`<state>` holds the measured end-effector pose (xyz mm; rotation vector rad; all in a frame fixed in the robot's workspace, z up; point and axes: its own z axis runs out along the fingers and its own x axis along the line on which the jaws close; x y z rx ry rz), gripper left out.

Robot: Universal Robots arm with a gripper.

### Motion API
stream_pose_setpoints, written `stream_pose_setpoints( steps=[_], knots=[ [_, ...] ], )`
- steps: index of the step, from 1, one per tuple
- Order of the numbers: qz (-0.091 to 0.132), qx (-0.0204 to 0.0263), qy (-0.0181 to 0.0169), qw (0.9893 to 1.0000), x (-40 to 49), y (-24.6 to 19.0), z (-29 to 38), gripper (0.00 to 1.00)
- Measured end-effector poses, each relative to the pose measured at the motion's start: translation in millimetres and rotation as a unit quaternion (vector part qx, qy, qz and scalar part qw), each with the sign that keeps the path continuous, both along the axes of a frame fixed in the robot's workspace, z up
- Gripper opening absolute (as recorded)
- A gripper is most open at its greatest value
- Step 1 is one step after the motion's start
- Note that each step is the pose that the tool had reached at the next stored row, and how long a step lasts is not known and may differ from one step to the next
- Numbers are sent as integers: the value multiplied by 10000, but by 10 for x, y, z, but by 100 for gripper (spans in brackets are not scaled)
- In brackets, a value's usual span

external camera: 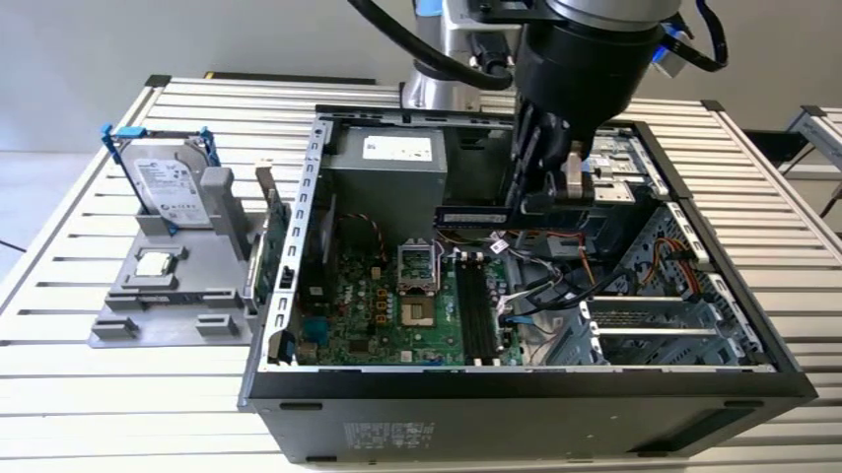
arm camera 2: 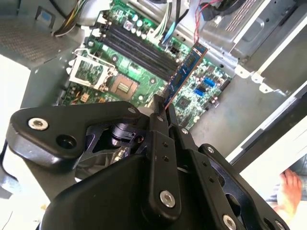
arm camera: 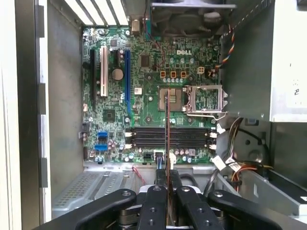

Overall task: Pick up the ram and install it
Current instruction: 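Pick up the ram and move it above insertion slot, then insert the ram into the slot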

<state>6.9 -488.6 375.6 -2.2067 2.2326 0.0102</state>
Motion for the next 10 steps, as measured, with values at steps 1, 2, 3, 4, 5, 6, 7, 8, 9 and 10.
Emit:
stream_pose_setpoints(
  steps=[1,2,3,4,5,6,7,8,9,10],
  knots=[
    [0,0,0,10000,21,-1,0,0],
    [-1,0,0,10000,41,-1,0,0],
    [-1,0,0,10000,60,-2,0,0],
    [-1,0,0,10000,80,-2,0,0],
    [-1,0,0,10000,99,-3,0,0],
    [-1,0,0,10000,119,-4,0,0],
    [-2,0,0,10000,137,-4,-1,0],
    [-2,0,0,10000,156,-5,0,0],
    [-2,0,0,10000,174,-5,0,0],
    [-2,0,0,10000,193,-6,-1,0]
  ],
)
